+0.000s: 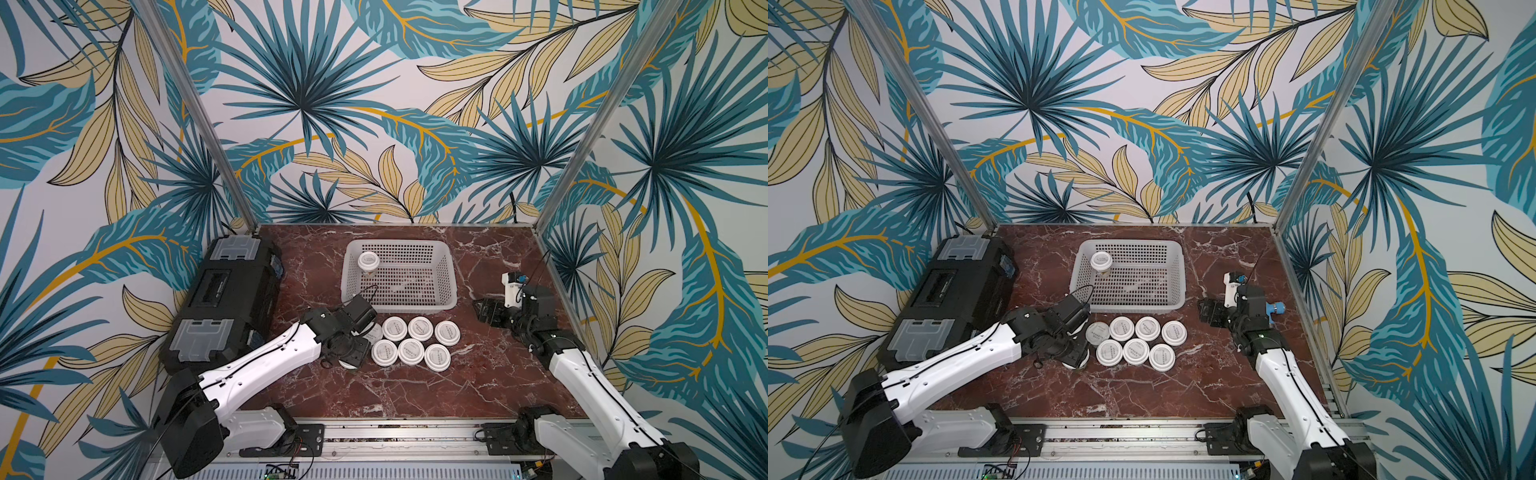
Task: Put the yogurt in the basket
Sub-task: Pick up the yogurt from the center of the board.
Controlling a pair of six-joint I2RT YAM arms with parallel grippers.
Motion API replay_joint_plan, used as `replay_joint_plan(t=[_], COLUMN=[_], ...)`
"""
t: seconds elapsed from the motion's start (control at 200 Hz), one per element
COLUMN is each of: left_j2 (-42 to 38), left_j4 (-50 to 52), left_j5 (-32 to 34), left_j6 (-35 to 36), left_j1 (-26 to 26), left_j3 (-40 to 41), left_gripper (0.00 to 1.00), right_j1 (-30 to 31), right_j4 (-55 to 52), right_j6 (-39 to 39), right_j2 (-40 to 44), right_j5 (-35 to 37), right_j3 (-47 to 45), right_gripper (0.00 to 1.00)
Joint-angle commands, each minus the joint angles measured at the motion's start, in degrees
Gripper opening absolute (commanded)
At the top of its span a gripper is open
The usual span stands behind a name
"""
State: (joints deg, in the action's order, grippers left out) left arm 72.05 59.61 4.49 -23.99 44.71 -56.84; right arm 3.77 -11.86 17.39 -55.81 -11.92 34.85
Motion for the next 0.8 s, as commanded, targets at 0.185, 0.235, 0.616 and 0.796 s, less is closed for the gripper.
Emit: replay_joint_plan(t=[0.185, 0.235, 0.616, 0.796], left_j2=[2.09, 3.47, 14.70, 20.89], left_j4=[5.40, 6.53, 8.46, 6.76], left_j5=[1.21, 2.87, 7.74, 8.80], left_j6=[2.63, 3.42, 9.31, 11.64], left_j1=[0.69, 0.65, 0.49, 0.40], left_j3=[-14.92, -17.64, -38.01, -46.29], left_gripper=[0.64, 0.64, 0.64, 0.64], right_j1=[0.20, 0.30, 0.27, 0.23], right_j4=[0.78, 0.78, 0.88, 0.89], right_j6=[0.08, 0.06, -0.01, -0.10], right_j2=[0.31, 0.19, -0.25, -0.26], right_j5=[-0.51, -0.56, -0.57, -0.54], right_j3=[-0.84, -0.84, -0.75, -0.74], right_gripper=[0.87, 0.87, 0.87, 0.87])
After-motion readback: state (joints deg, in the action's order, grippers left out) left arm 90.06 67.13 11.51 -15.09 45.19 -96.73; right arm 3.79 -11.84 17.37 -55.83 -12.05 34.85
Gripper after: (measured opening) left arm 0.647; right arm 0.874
